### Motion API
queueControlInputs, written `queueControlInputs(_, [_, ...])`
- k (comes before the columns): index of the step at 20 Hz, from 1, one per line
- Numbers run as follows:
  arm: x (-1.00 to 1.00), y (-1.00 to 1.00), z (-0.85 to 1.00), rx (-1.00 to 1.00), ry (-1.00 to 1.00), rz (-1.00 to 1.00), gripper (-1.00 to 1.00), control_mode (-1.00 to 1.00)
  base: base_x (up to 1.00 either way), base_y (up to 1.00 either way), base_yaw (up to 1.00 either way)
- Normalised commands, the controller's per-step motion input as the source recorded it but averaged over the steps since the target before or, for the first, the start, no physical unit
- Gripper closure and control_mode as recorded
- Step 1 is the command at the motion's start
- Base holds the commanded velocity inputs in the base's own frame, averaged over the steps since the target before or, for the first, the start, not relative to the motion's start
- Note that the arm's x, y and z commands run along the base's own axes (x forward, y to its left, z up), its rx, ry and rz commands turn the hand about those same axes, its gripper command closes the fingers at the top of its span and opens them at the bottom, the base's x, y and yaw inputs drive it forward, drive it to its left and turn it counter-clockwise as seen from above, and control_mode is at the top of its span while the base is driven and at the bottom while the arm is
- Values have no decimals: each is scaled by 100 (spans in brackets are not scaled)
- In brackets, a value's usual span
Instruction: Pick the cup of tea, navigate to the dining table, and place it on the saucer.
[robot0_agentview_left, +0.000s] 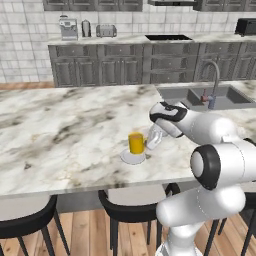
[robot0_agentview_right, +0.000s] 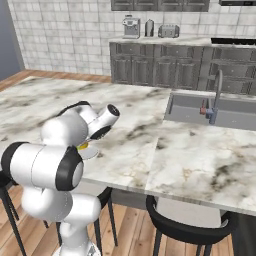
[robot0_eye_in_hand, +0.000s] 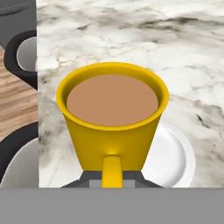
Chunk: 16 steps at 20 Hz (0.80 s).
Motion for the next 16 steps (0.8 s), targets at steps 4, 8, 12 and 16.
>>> queueControlInputs(4, [3,20,-22,0,-2,0,100,-100,0,0,0])
queueControlInputs(8, [20,6,-42,0,0,0,100,-100,0,0,0])
queueControlInputs(12, [7,0,-45,0,0,0,100,-100,0,0,0])
queueControlInputs(16, [9,-4,-14,0,0,0,100,-100,0,0,0])
